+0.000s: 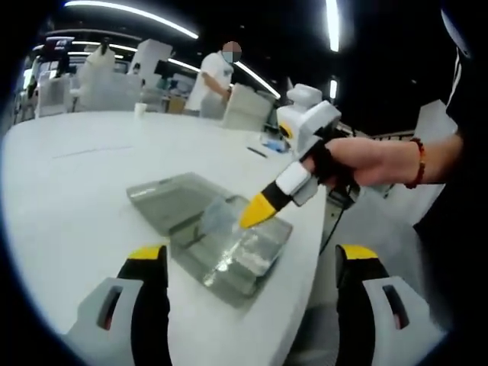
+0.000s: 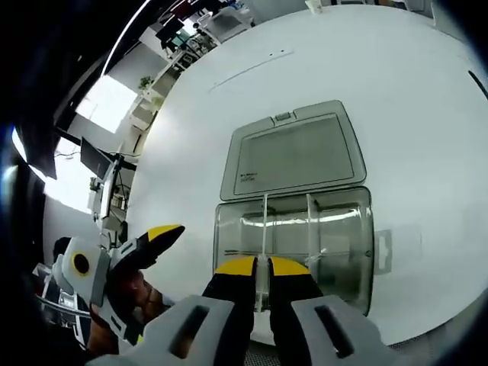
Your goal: Insert the divider into the dual guide fixture by aligning both edges with the guide slots and pushing it downward to the bottom, including one-sided entry, uneven engagement, binding, and posture correction.
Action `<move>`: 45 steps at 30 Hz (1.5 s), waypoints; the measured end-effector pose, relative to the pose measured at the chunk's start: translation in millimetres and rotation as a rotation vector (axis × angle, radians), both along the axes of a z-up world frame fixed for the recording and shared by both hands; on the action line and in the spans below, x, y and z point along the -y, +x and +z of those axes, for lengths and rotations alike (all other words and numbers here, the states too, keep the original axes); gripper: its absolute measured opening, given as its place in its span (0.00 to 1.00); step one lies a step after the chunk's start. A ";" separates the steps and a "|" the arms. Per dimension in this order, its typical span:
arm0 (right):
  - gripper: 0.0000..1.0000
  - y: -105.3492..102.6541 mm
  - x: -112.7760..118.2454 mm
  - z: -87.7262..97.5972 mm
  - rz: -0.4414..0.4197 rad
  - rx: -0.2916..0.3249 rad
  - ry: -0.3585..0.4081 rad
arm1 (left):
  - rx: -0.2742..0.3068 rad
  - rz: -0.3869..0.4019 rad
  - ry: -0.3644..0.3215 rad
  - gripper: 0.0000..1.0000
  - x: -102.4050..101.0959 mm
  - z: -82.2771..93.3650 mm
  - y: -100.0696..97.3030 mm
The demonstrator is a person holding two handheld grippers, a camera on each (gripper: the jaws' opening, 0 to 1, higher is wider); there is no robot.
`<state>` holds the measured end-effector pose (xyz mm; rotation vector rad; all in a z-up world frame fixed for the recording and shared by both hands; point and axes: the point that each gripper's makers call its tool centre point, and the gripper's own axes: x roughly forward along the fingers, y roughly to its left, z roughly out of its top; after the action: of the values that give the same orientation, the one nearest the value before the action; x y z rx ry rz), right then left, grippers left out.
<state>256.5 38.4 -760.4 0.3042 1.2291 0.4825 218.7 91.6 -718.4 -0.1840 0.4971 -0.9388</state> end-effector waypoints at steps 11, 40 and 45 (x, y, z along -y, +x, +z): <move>0.00 1.1 -1.7 1.7 0.021 0.008 -0.020 | -0.001 0.007 0.002 0.90 -3.0 -0.2 0.6; 0.00 3.5 -9.4 2.2 0.239 0.158 -0.193 | -0.012 0.007 0.002 0.89 -2.5 -3.4 1.3; 0.00 2.5 -17.6 1.9 0.303 0.206 -0.244 | -0.014 0.007 0.003 0.89 -2.1 -3.5 1.2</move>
<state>259.0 56.0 -758.5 -0.1402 1.1226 0.6011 219.9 93.7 -721.9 -0.1895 0.5105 -0.9308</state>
